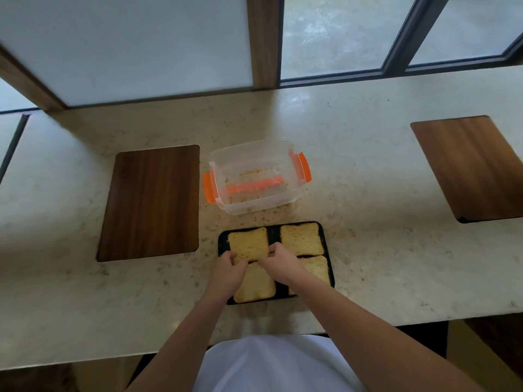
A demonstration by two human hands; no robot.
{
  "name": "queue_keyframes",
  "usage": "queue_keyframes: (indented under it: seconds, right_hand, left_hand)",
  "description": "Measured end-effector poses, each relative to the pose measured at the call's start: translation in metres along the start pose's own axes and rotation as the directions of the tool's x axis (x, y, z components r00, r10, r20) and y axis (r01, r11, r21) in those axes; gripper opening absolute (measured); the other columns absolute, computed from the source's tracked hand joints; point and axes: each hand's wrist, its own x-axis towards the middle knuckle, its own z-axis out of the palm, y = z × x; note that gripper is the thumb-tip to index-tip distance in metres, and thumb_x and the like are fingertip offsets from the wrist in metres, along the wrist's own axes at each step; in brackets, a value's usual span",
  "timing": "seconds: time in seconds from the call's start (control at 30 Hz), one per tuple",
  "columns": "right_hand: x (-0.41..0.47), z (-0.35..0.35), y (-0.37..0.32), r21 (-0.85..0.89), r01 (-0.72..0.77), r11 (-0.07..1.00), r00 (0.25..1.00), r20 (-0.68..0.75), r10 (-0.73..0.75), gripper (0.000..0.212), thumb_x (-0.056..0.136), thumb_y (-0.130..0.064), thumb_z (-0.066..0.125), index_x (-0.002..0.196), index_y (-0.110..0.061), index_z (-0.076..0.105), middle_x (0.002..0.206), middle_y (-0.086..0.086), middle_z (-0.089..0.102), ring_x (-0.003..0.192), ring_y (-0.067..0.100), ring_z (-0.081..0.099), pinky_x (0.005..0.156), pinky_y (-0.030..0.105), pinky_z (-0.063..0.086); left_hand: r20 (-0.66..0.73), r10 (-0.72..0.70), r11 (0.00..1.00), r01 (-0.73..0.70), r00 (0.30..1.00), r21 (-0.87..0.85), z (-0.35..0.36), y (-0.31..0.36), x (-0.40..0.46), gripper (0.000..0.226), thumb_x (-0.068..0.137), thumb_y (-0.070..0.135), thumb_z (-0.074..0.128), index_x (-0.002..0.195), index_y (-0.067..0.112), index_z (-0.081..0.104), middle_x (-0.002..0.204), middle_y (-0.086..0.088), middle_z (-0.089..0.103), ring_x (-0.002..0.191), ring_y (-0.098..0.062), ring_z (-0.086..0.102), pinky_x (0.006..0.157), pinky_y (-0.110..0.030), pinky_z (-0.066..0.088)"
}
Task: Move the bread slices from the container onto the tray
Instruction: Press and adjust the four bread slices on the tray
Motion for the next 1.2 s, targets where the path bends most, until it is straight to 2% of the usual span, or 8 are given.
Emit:
queue_keyframes:
  seconds: [0.1, 0.17, 0.3, 0.37, 0.57, 0.73, 0.87, 1.2]
  right_hand:
    - [0.000, 0.004, -0.004, -0.016, 0.012, 1.000, 1.000, 0.002, -0.012, 0.057, 0.087, -0.036, 0.060, 0.138, -0.016, 0.042, 0.095, -0.010, 0.054, 0.084, 0.009, 0.057, 0.059, 0.028, 0.046]
    - [0.000, 0.006, -0.005, -0.020, 0.011, 1.000, 1.000, 0.005, -0.011, 0.058, 0.088, -0.036, 0.060, 0.139, -0.015, 0.042, 0.097, -0.009, 0.052, 0.087, 0.011, 0.057, 0.061, 0.028, 0.046]
    - [0.001, 0.010, -0.008, -0.011, -0.005, 1.000, 1.000, 0.015, 0.005, 0.064, 0.087, -0.038, 0.060, 0.143, -0.017, 0.039, 0.111, -0.002, 0.056, 0.091, 0.013, 0.059, 0.063, 0.029, 0.046]
    - [0.002, 0.011, -0.008, -0.001, -0.005, 1.000, 1.000, 0.018, 0.005, 0.064, 0.086, -0.039, 0.060, 0.143, -0.017, 0.040, 0.116, -0.001, 0.057, 0.095, 0.014, 0.058, 0.067, 0.029, 0.048]
    - [0.004, 0.014, -0.008, -0.005, 0.005, 1.000, 1.000, 0.020, -0.005, 0.063, 0.083, -0.040, 0.059, 0.139, -0.018, 0.042, 0.116, -0.001, 0.058, 0.095, 0.014, 0.058, 0.066, 0.029, 0.047]
    - [0.006, 0.015, -0.009, -0.025, 0.015, 1.000, 1.000, 0.016, -0.015, 0.057, 0.085, -0.038, 0.059, 0.136, -0.017, 0.045, 0.115, 0.000, 0.058, 0.095, 0.014, 0.058, 0.062, 0.029, 0.043]
    - [0.006, 0.016, -0.010, -0.030, 0.014, 0.999, 1.000, 0.015, -0.013, 0.048, 0.085, -0.039, 0.059, 0.128, -0.018, 0.048, 0.107, -0.002, 0.059, 0.090, 0.013, 0.058, 0.061, 0.028, 0.043]
    - [0.002, 0.019, -0.013, -0.045, 0.024, 0.999, 0.999, 0.030, -0.023, 0.049, 0.085, -0.038, 0.056, 0.128, -0.017, 0.048, 0.108, -0.004, 0.057, 0.090, 0.011, 0.056, 0.062, 0.028, 0.042]
  left_hand:
    - [-0.012, -0.010, 1.000, 0.010, 1.000, 0.012, -0.004, -0.001, 0.001, 0.056, 0.094, 0.031, 0.058, 0.144, 0.011, 0.044, 0.122, -0.003, 0.054, 0.071, 0.003, 0.049, 0.055, -0.019, 0.036]
    - [-0.016, -0.004, 1.000, 0.004, 1.000, 0.028, -0.007, -0.002, 0.001, 0.054, 0.093, 0.031, 0.058, 0.142, 0.011, 0.046, 0.119, -0.002, 0.055, 0.072, 0.004, 0.049, 0.056, -0.019, 0.036]
    - [-0.022, -0.010, 0.999, 0.012, 1.000, 0.050, -0.009, -0.002, 0.002, 0.052, 0.091, 0.033, 0.059, 0.138, 0.012, 0.049, 0.087, 0.016, 0.049, 0.070, 0.003, 0.049, 0.055, -0.021, 0.037]
    - [-0.025, -0.011, 0.998, 0.013, 1.000, 0.068, -0.010, -0.001, 0.003, 0.051, 0.091, 0.033, 0.059, 0.136, 0.011, 0.050, 0.085, 0.017, 0.048, 0.071, 0.002, 0.049, 0.055, -0.022, 0.038]
    - [-0.021, -0.018, 0.996, 0.020, 1.000, 0.082, -0.013, -0.004, 0.006, 0.048, 0.090, 0.035, 0.059, 0.131, 0.012, 0.053, 0.089, 0.013, 0.052, 0.075, 0.000, 0.050, 0.059, -0.025, 0.041]
    - [-0.029, -0.014, 0.996, 0.017, 0.999, 0.092, -0.014, -0.006, 0.006, 0.047, 0.090, 0.036, 0.059, 0.131, 0.013, 0.053, 0.106, 0.005, 0.054, 0.086, -0.005, 0.052, 0.068, -0.029, 0.042]
    - [-0.028, 0.000, 0.994, 0.003, 1.000, 0.113, -0.015, -0.008, 0.007, 0.049, 0.090, 0.036, 0.058, 0.132, 0.012, 0.053, 0.128, -0.006, 0.055, 0.100, -0.013, 0.049, 0.079, -0.033, 0.042]
    - [-0.029, -0.003, 0.994, 0.006, 1.000, 0.106, -0.017, -0.010, 0.009, 0.046, 0.089, 0.036, 0.058, 0.130, 0.014, 0.054, 0.130, -0.005, 0.055, 0.104, -0.014, 0.049, 0.084, -0.036, 0.043]
